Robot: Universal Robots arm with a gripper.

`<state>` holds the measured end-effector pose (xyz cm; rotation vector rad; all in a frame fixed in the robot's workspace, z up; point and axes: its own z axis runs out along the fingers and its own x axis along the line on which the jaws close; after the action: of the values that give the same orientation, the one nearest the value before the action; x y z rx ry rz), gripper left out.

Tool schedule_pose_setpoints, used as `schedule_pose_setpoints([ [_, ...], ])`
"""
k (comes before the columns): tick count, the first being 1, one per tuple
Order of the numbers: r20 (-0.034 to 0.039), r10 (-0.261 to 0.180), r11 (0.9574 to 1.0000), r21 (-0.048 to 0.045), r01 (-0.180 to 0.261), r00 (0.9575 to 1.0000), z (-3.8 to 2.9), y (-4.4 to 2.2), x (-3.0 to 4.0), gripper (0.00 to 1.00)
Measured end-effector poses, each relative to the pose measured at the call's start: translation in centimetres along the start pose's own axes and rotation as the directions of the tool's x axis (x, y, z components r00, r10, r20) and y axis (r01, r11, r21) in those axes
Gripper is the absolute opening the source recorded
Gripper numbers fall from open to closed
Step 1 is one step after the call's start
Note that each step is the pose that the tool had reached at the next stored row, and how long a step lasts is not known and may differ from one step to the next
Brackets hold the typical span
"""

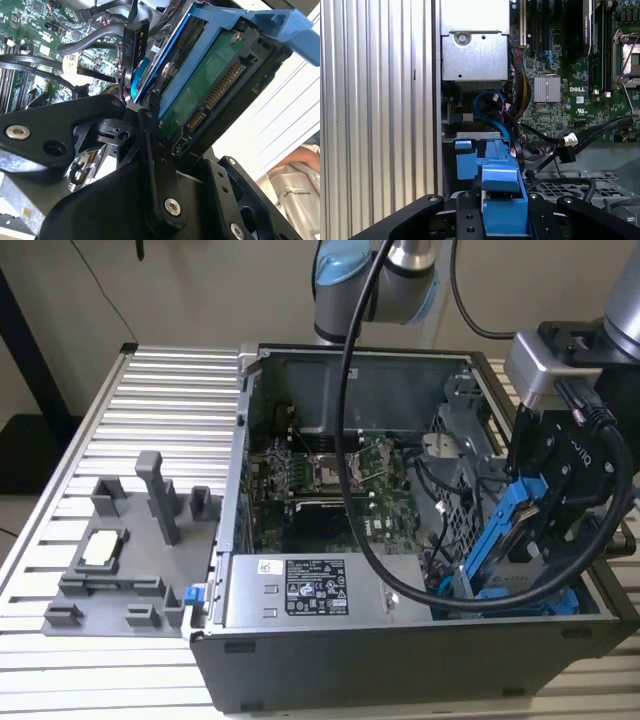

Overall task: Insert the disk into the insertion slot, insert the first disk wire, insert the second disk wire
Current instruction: 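Insert the disk into the insertion slot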

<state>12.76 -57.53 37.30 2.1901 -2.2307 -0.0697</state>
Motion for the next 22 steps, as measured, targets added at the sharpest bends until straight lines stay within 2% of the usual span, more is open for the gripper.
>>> schedule_pose_setpoints([
  [8,0.0002,0.0,1.0,0.0,0.0,1.0,0.04,0.0,0.0,0.34],
  [9,0.0003,0.0,1.0,0.0,0.0,1.0,0.04,0.0,0.0,0.4],
  [12,0.0004,0.0,1.0,-0.0001,0.0,1.0,-0.06,0.01,0.0,0.4],
  [14,0.0004,0.0,1.0,-0.0009,0.0,1.0,-0.66,0.03,-0.01,0.4],
  [18,0.0002,0.0,1.0,-0.0015,0.0,1.0,-2.47,0.11,-0.05,0.4],
  [19,-0.0002,0.0,1.0,-0.0016,0.0,1.0,-2.82,0.12,-0.06,0.4],
  [20,0.0,0.0,1.0,-0.0015,0.0,1.0,-2.86,0.12,-0.08,0.4],
  [21,0.0005,0.0,1.0,0.0033,0.0,1.0,-2.84,0.13,-0.1,0.4],
  [22,0.0004,-0.001,0.9998,0.0213,0.001,1.0,-2.86,0.16,-0.11,0.4],
])
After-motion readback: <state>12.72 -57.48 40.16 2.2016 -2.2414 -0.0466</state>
